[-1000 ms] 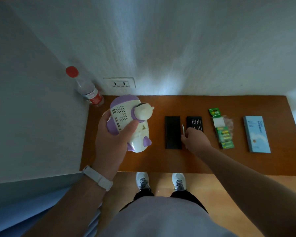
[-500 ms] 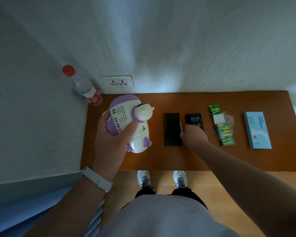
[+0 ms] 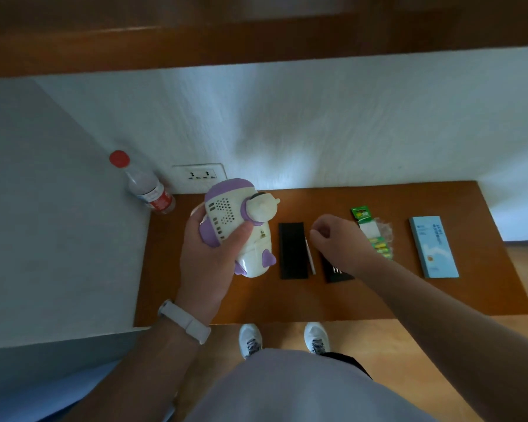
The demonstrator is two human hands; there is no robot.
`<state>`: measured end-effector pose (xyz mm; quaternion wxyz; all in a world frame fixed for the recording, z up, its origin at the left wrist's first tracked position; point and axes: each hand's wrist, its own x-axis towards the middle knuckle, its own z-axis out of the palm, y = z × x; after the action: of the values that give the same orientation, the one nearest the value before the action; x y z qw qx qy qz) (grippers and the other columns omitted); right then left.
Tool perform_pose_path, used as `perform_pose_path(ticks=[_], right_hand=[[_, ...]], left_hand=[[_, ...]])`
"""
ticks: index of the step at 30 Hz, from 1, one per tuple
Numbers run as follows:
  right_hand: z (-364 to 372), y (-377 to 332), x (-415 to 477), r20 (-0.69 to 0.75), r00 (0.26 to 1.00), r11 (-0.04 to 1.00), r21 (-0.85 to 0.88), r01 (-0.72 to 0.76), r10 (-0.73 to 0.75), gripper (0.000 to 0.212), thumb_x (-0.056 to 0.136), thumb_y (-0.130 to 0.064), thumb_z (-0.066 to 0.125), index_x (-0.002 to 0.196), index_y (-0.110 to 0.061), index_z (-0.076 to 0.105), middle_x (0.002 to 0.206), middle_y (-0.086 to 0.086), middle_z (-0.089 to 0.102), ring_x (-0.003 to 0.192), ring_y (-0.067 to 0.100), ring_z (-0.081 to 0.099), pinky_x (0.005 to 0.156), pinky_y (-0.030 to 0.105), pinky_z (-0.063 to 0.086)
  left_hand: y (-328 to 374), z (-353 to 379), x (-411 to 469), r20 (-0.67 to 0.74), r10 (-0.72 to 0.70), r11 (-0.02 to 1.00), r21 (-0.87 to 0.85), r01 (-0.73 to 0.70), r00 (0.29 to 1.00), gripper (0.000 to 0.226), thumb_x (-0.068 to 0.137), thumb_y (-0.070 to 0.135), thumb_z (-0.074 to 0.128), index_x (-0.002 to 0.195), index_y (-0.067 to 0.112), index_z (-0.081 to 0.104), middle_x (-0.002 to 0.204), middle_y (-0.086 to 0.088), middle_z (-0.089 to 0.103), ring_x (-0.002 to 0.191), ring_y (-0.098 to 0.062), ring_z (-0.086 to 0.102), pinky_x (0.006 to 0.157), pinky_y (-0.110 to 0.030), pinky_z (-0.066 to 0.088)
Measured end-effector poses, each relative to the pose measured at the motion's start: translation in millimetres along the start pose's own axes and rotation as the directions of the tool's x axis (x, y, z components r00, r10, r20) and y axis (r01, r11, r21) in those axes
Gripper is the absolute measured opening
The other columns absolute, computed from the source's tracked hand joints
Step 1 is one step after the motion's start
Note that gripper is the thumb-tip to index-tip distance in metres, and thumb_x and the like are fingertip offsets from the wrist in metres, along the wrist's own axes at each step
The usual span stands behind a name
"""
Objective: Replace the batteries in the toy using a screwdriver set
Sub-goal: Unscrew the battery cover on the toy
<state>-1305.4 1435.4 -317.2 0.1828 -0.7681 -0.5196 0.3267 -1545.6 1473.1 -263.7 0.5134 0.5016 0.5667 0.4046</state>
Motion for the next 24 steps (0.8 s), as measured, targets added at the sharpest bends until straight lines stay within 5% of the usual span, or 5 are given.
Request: perform_pose_path(ticks=[4,10,15,24], right_hand=[[-28,-35,-23,-0.093,0.971,0.973,0.052,0.224,-0.219,0.008,0.093,-0.033,0.055,0.092,-0.034,0.063,0.081,-0.016,0.062,0.073,-0.002,0.057,0.057,0.015,0.044],[-55,-75,-54,-0.194,0.828,0.842,0.018,0.54,-0.527,0.011,0.091,-0.019,0.061,0.098,-0.016,0.069,0.081,-0.01,0.059,0.073,0.003,0.052,0.061,0.011,0.039],[-56,-85,-56,-0.248,0.82,0.839,0.046,0.542,-0.516,0.008,0.09,-0.014,0.069,0.097,-0.015,0.071,0.081,-0.011,0.059,0.072,0.003,0.052,0.063,0.008,0.04],[-47,-93,-53,-0.218,0.911,0.881,0.252,0.4,-0.351,0.012,0.092,-0.02,0.067,0.087,-0.031,0.064,0.074,-0.021,0.059,0.074,-0.002,0.056,0.064,0.006,0.043]], left_hand=[[17,12,-3,0.016,0.026,0.999,-0.043,-0.026,1.0,0.057,0.063,0.051,0.08,0.112,0.051,0.051,0.1,0.037,0.064,0.097,0.016,0.061,0.06,-0.011,0.054],[31,23,-9,0.009,0.044,0.993,-0.11,-0.043,0.999,0.069,0.058,0.051,0.08,0.121,0.043,0.053,0.099,0.032,0.067,0.094,0.013,0.064,0.062,-0.013,0.055],[38,32,-12,-0.01,0.07,0.991,-0.113,-0.07,0.998,0.079,0.06,0.046,0.089,0.128,0.035,0.052,0.097,0.03,0.068,0.091,0.011,0.066,0.063,-0.013,0.055],[31,35,-10,-0.078,0.107,0.994,0.005,-0.107,0.991,0.06,0.077,0.027,0.084,0.124,0.035,0.047,0.089,0.045,0.061,0.087,0.022,0.06,0.057,-0.004,0.049]])
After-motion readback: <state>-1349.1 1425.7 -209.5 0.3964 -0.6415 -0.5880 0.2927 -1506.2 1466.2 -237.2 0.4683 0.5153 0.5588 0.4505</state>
